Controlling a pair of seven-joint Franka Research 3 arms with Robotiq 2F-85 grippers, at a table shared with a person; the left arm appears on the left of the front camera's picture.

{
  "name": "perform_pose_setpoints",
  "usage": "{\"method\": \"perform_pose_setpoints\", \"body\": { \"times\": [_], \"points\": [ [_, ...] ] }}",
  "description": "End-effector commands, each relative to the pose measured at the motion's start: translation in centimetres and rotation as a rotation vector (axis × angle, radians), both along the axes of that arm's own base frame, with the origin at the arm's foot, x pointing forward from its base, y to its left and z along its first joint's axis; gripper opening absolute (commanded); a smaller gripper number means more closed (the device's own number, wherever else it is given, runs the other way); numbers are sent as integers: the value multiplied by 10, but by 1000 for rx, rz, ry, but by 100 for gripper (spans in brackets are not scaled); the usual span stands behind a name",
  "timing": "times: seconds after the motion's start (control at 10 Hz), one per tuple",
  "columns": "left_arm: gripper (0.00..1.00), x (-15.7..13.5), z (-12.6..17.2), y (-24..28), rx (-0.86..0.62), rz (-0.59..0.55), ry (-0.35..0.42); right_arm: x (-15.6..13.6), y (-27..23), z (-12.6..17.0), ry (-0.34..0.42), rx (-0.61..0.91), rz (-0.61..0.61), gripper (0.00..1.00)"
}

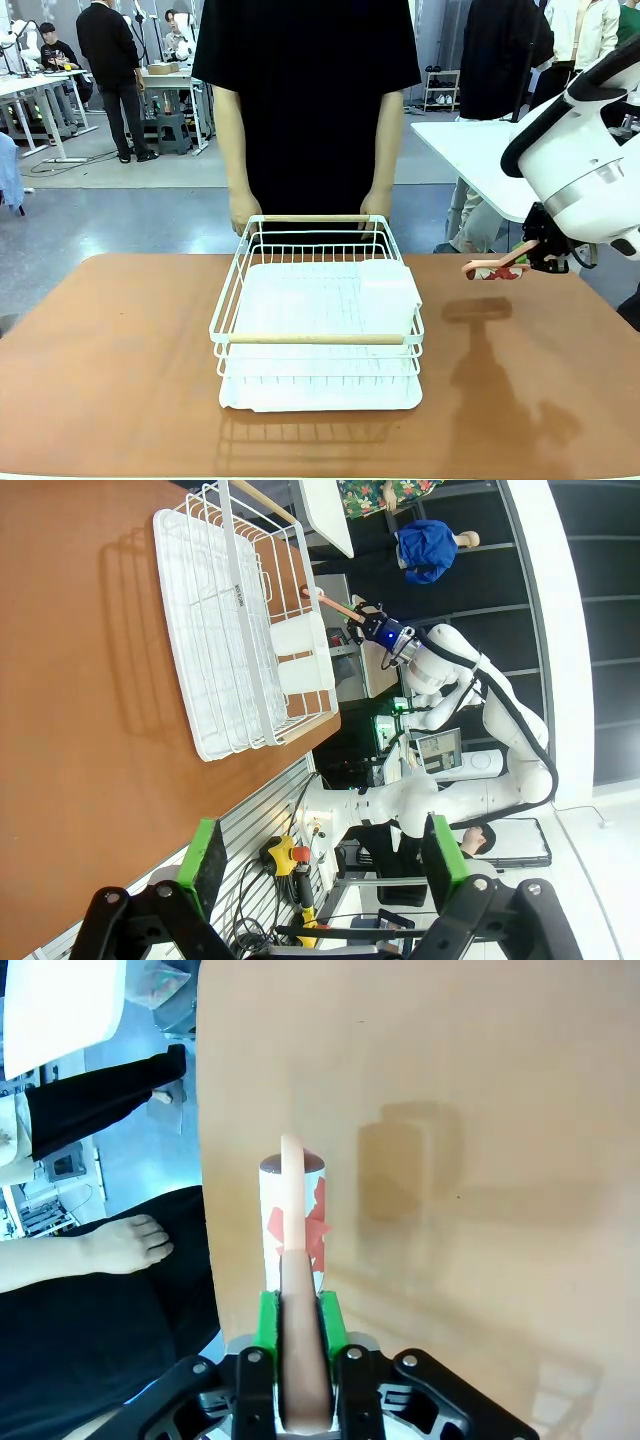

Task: Clean the table.
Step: Place the Lint Roller down when the Dish drying rack is positioned in the middle of the table.

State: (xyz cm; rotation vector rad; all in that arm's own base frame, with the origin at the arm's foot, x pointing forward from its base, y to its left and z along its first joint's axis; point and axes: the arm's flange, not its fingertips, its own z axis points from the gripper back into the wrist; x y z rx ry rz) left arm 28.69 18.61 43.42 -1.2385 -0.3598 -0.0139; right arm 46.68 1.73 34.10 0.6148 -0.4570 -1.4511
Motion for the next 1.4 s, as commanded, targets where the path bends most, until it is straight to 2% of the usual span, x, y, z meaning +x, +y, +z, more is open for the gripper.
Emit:
{"method": "perform_pose_setpoints", "body": {
  "times": [0.0, 0.2, 0.4, 0.6, 0.7, 0.8, 0.9, 1.0, 1.1, 1.2, 1.3],
  "points": [
    [100, -2, 0, 3, -14, -9, -25, -7, -1, -40, -19, 6, -1, 21],
    [100, -2, 0, 3, -14, -9, -25, -12, 0, -54, 30, 55, 11, 21],
    [100, -2, 0, 3, -14, -9, -25, -15, 5, -65, 64, 39, 15, 21],
    [100, -2, 0, 3, -14, -9, -25, -20, 6, -61, 41, 33, 8, 21],
    [100, -2, 0, 3, -14, -9, -25, -22, 7, -57, 36, 28, 12, 44],
    [100, -2, 0, 3, -14, -9, -25, -24, 9, -54, 30, 24, 15, 61],
    [100, -2, 0, 3, -14, -9, -25, -28, 11, -48, 27, 17, 24, 84],
    [100, -2, 0, 3, -14, -9, -25, -31, 10, -42, 47, 20, 38, 100],
    [100, -2, 0, 3, -14, -9, -25, -37, 8, -29, 87, 21, 72, 100],
    [100, -2, 0, 3, -14, -9, -25, -43, 7, -17, 98, -9, 94, 100],
    [100, -2, 0, 3, -14, -9, -25, -46, 7, -4, 99, -20, 115, 96]
  ]
}}
